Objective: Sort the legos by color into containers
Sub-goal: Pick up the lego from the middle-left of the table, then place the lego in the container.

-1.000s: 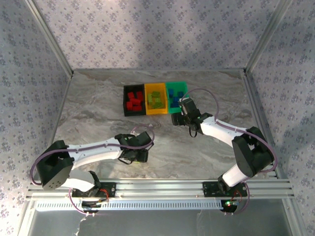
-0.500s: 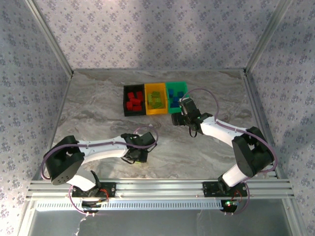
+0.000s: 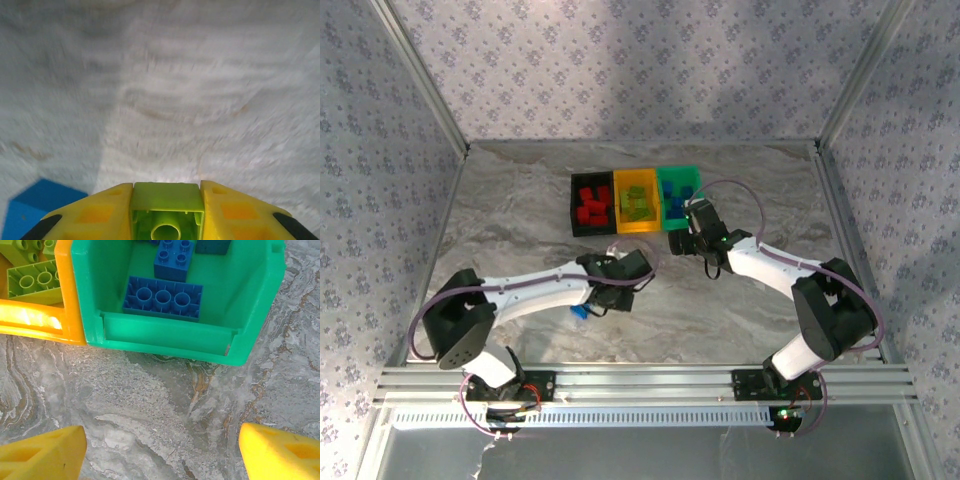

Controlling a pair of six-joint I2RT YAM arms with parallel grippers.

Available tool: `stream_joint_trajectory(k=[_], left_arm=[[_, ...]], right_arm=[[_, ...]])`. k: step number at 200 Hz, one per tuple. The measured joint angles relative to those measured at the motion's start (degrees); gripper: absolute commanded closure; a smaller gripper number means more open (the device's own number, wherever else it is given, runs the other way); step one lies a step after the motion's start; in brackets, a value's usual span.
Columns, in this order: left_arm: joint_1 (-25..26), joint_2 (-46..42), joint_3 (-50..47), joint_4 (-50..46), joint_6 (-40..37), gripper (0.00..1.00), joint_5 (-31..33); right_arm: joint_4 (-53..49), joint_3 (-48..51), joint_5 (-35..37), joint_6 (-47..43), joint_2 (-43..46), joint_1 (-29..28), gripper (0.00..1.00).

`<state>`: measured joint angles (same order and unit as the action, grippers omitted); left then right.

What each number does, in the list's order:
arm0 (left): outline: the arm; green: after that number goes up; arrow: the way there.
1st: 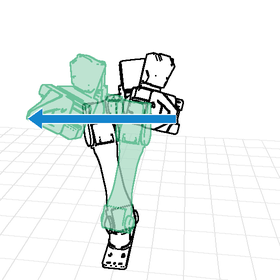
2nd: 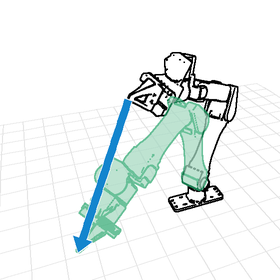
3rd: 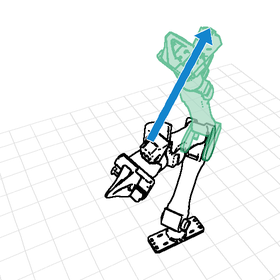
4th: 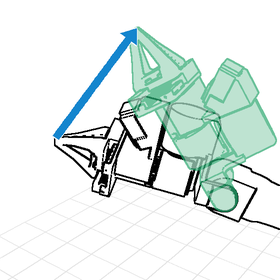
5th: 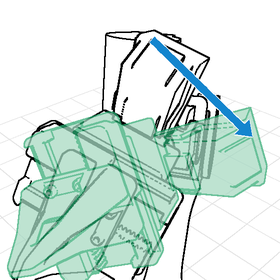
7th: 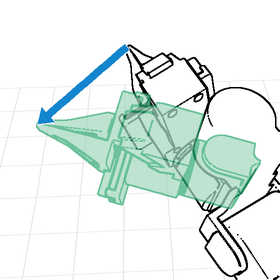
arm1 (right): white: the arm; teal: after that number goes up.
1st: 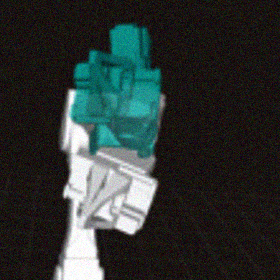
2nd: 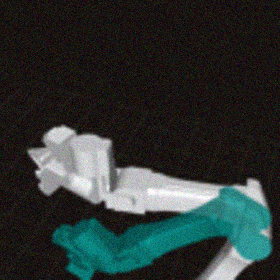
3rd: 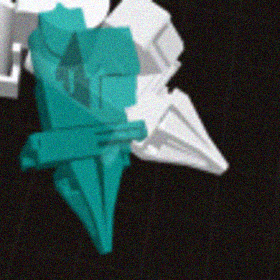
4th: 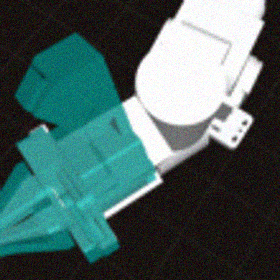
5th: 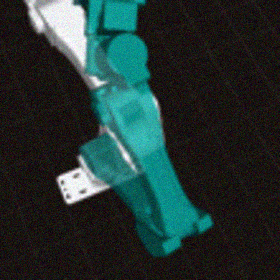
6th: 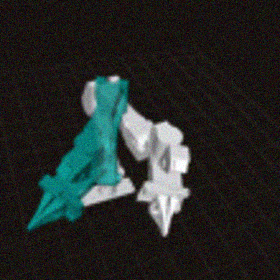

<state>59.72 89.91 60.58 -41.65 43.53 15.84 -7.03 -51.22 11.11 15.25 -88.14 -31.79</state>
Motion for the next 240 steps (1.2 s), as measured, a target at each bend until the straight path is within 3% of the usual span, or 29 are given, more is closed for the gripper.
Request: stream_joint_trajectory(k=[34, 72, 122, 204, 217, 240], left_arm=[[-1.9, 5.5, 11.8, -1.9, -6.3, 0.73, 4.2], [-8.5, 12.3, 23.8, -2.1, -13.1, 0.73, 5.2], [-16.5, 21.5, 38.5, -2.2, -19.7, 0.73, 1.4], [-21.0, 37.7, 59.6, -7.4, -25.9, 0.72, -2.7], [-21.6, 39.2, 61.8, -8.1, -26.4, 0.68, -2.9], [-22.5, 41.7, 65.7, -9.2, -26.8, 0.46, -3.3]], right_arm=[[0.0, 0.5, 0.0, 0.3, 1.2, 0.2, 0.18], [0.2, 2.1, -0.2, 0.9, 3.5, 2.0, 0.18], [2.5, 4.9, -6.0, 3.7, 4.9, 7.3, 0.18], [4.5, 5.5, -11.3, 6.3, 4.9, 8.5, 0.19], [4.5, 5.5, -11.6, 6.4, 4.9, 8.5, 0.19], [4.7, 5.6, -12.0, 6.4, 4.9, 8.5, 0.19]])
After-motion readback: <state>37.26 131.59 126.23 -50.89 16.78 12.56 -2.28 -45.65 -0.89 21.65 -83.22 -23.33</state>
